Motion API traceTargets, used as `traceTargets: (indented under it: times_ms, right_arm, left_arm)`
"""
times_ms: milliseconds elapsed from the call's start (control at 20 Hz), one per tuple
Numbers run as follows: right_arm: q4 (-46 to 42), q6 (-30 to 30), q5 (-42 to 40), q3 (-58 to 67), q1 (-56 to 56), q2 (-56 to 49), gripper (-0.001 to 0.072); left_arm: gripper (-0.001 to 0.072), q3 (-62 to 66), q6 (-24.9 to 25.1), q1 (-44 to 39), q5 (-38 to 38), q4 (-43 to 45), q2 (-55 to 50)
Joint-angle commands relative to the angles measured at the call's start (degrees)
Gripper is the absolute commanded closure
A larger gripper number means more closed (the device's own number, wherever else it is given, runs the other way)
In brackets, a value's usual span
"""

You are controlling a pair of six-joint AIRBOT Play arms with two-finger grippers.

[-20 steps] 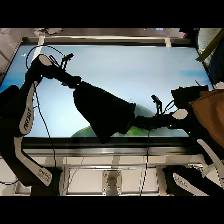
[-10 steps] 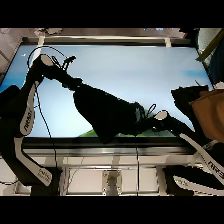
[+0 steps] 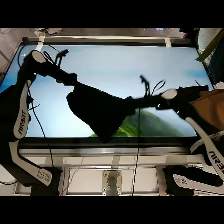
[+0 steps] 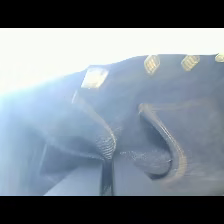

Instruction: Fold the clothes and pants, and hang the long-sleeved shirts on hangers.

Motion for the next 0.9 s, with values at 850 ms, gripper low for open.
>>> traceTargets:
  times_ms: [850]
  right_arm:
    - [-23.98,4.13,29.0,8.76,-3.08,4.96,0.0705]
  left_arm:
    - [0.0683,-36.52,-1.88,-1.22,-8.5,6.73,34.51]
